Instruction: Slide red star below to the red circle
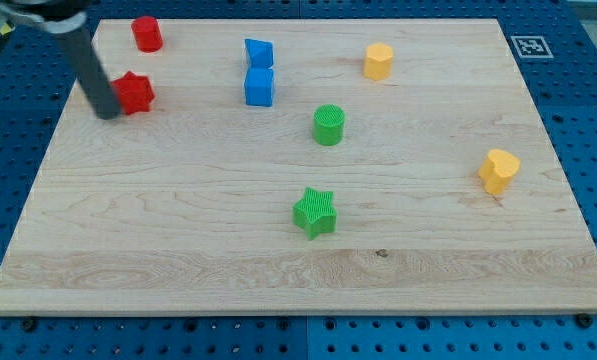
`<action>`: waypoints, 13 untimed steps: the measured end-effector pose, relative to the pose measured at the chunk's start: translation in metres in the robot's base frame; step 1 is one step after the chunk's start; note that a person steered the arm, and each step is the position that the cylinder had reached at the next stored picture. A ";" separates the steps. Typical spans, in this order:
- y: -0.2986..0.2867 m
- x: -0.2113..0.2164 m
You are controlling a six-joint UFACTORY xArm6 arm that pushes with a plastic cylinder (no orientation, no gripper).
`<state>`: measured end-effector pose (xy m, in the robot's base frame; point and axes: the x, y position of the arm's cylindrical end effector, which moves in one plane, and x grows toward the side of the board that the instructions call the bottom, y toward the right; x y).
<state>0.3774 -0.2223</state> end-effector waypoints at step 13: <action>-0.008 -0.067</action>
<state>0.3103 -0.2306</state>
